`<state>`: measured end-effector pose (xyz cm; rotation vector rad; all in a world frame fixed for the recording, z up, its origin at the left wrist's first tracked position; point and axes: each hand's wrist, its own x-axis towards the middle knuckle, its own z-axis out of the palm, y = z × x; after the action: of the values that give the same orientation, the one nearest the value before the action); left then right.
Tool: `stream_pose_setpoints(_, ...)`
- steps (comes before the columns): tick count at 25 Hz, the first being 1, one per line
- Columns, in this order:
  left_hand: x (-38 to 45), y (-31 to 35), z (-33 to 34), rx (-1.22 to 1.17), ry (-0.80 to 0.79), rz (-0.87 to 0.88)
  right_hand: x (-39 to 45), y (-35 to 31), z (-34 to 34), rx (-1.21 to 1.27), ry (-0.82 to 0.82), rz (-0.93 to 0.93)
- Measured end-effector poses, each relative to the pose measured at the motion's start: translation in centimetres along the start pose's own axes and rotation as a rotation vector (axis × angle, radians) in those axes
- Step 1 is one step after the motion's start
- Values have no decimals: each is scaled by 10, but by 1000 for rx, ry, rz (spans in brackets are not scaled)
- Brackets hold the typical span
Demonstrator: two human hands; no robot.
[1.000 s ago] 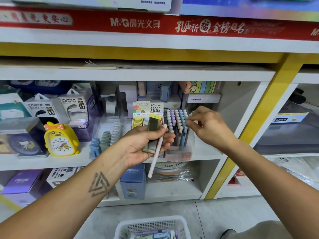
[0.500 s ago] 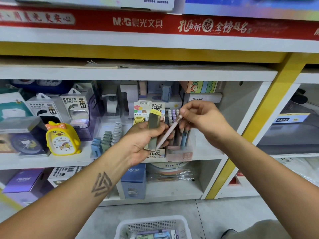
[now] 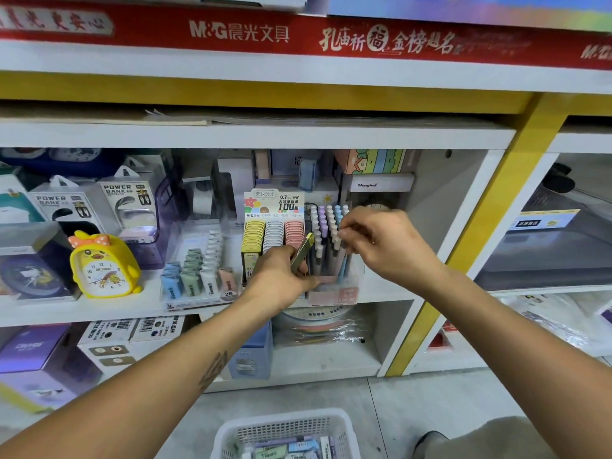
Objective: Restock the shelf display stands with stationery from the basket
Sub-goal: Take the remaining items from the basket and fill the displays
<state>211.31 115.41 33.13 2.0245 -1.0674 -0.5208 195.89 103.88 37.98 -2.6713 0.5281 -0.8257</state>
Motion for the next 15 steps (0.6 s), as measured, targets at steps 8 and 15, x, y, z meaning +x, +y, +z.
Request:
stream_pose_setpoints(8, 10, -4, 6, 7, 6, -18, 3, 4, 1, -6, -83, 1)
stream_pose_setpoints(15, 9, -4, 7, -47, -7, -28, 1, 5, 14, -218, -169, -12)
